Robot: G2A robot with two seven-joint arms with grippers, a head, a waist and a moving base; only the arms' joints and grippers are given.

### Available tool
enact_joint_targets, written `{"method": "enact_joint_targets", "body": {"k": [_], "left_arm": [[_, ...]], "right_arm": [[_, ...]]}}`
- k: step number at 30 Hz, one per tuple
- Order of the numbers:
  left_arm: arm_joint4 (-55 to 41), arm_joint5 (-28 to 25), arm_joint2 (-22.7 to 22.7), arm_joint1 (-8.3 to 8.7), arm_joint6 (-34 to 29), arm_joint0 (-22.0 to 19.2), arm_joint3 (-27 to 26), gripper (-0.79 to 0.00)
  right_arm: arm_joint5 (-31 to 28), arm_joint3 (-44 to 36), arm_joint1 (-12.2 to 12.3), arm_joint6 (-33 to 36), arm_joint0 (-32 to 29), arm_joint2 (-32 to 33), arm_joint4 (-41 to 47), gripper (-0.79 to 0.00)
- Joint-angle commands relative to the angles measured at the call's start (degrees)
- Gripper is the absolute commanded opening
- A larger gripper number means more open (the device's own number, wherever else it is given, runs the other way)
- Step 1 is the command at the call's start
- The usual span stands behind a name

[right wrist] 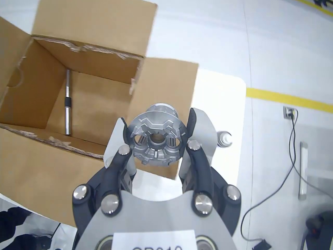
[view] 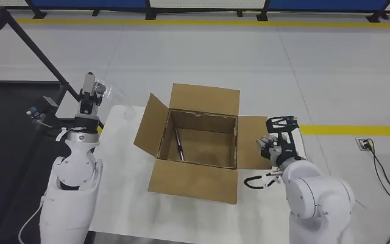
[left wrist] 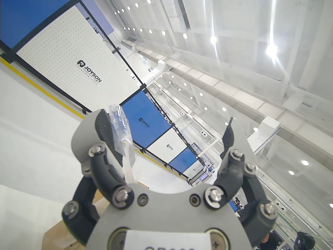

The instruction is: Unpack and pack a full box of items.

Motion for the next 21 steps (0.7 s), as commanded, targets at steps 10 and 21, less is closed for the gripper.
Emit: {"method": "enact_joint_targets", "body": {"k": [10, 21], "left_arm": [[0.5, 0.3, 0.7, -0.15, 0.3, -1.3, 0.7, 0.000], [1.4, 0.9, 1.3, -0.25, 0.2, -2.0, 0.5, 0.000]], "right_arm": [[-1.7, 10.7, 1.8, 5.6, -2.5, 12.2, 6.1, -0.785], [0.2, 22.4, 3.2, 1.7, -1.9, 15.5, 7.7, -0.720]]}}
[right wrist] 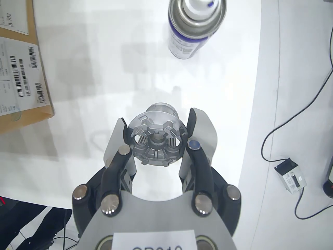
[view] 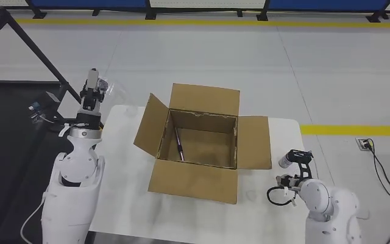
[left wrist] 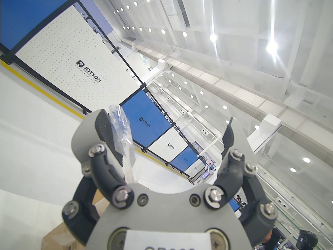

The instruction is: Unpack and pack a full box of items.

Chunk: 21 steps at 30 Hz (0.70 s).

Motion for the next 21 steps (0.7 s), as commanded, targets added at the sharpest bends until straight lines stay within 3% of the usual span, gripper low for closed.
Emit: {"method": "enact_joint_targets", "body": {"k": [1, 3, 6, 12, 13, 14, 15, 21], "left_arm": [[0.0, 0.1, 0.1, -0.02, -0.1, -0.2, 0.0, 0.000], [0.2, 0.1, 0.1, -0.02, -0.2, -0.3, 0.1, 0.000], [0.3, 0.1, 0.1, -0.03, -0.2, -0.4, 0.1, 0.000], [0.5, 0.1, 0.0, -0.02, -0.2, -0.4, 0.1, 0.000], [0.5, 0.1, 0.0, -0.02, -0.2, -0.4, 0.1, 0.000], [0.5, 0.1, -0.1, -0.01, -0.2, -0.3, 0.0, 0.000], [0.4, 0.1, -0.2, -0.01, -0.2, -0.3, 0.0, 0.000], [0.3, 0.0, -0.7, 0.03, -0.1, 0.1, -0.3, 0.000]], "right_arm": [[0.1, 1.1, 0.2, -0.3, 0.0, 0.3, 0.5, -0.680], [0.3, 2.2, 0.4, -0.5, 0.1, 0.4, 0.7, -0.554], [0.9, 4.1, 0.8, -0.8, 0.6, 0.4, 0.6, -0.545], [2.2, 6.7, 1.4, -1.6, 1.7, 0.3, 0.2, -0.406], [2.3, 7.0, 1.5, -1.6, 1.9, 0.3, 0.3, -0.332], [2.5, 7.3, 1.6, -1.6, 2.1, 0.3, 0.3, -0.194], [2.7, 7.4, 1.7, -1.5, 2.3, 0.3, 0.5, -0.006], [4.3, 5.3, 2.2, -2.2, 2.9, -0.2, 1.0, 0.000]]}}
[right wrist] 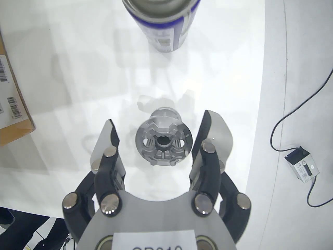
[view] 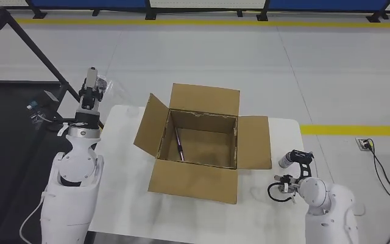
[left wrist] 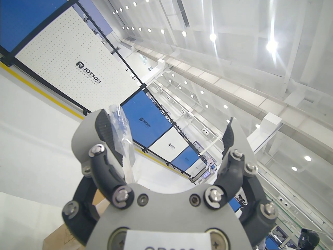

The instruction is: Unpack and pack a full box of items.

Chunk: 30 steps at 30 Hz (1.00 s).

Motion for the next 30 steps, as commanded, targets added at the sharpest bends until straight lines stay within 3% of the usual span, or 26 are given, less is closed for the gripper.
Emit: {"method": "enact_joint_targets", "body": {"k": [1, 5, 11, 16, 21, 23, 30], "left_arm": [[-0.1, 0.1, -0.2, 0.01, 0.0, 0.2, -0.1, 0.000], [0.1, 0.1, -0.6, 0.09, -0.1, 0.5, -0.4, 0.000], [0.1, -0.1, -2.0, 0.28, -0.2, 0.9, -0.4, 0.000], [-0.3, -0.1, -2.6, 0.38, -0.4, 1.2, -0.4, 0.000], [-0.1, 0.0, -3.9, 0.56, 0.0, 2.4, -1.3, 0.000], [-0.1, 0.2, -4.6, 0.63, 0.4, 3.2, -1.9, 0.000], [0.0, 1.0, -5.4, 0.70, 1.2, 4.6, -3.0, 0.000]], "right_arm": [[1.3, -1.6, 0.1, -0.4, 0.0, -0.2, -0.2, 0.000], [5.2, -9.6, -0.2, -2.9, -0.7, -3.4, 0.0, 0.000], [6.2, -19.5, -0.9, -5.8, 1.4, -16.5, -2.4, 0.000], [5.1, -12.0, -1.8, -5.9, 11.4, -27.4, -4.4, 0.000], [15.2, -3.2, -3.1, -9.0, 19.9, -34.7, -12.8, 0.000], [16.9, -2.4, -3.6, -11.4, 21.2, -36.1, -12.1, 0.000], [7.4, -2.9, -4.3, -16.1, 22.4, -39.9, -3.3, 0.000]]}}
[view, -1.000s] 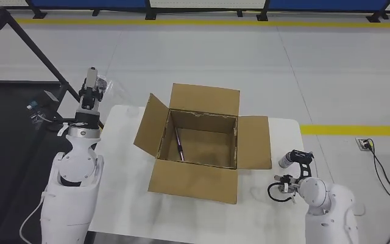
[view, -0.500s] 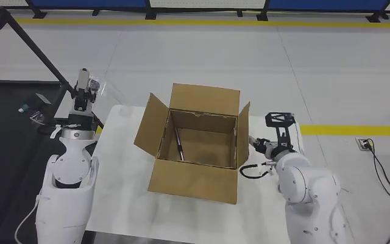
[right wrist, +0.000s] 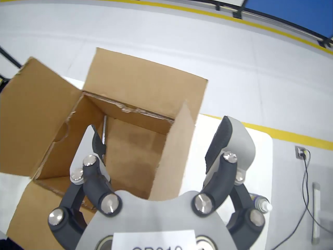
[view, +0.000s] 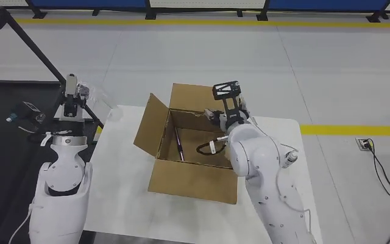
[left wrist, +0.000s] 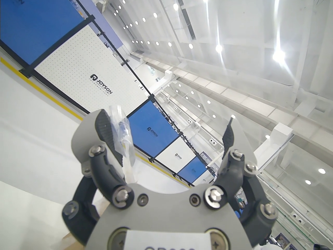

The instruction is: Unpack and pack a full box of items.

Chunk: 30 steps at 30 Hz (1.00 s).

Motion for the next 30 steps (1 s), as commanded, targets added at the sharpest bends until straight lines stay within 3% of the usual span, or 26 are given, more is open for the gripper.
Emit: {"method": "enact_joint_targets", "body": {"k": [1, 6, 9, 20, 30], "left_arm": [[0.0, 0.1, 0.0, 0.00, 0.0, 0.0, -0.1, 0.000], [0.0, 0.0, 0.7, -0.09, 0.3, -0.4, 0.2, 0.000], [-0.2, 0.0, 0.9, -0.13, 0.4, -0.6, 0.4, 0.000], [-0.6, -0.6, 1.8, -0.27, 0.8, -1.4, 1.6, 0.000], [-0.4, -1.1, 3.1, -0.43, 0.4, -3.0, 2.6, 0.000]], "right_arm": [[-4.1, -0.1, -0.3, -0.4, 0.7, -2.0, 2.9, 0.000], [-12.9, 3.5, -0.9, 3.2, 4.5, -5.0, 10.5, 0.000], [-13.7, 6.7, -1.3, 9.8, 7.1, -5.9, 12.6, 0.000], [-9.9, 6.6, -0.5, 26.4, 7.5, 0.4, 18.0, 0.000], [-2.5, -6.9, 1.0, 31.9, -0.9, 4.4, 8.6, 0.000]]}}
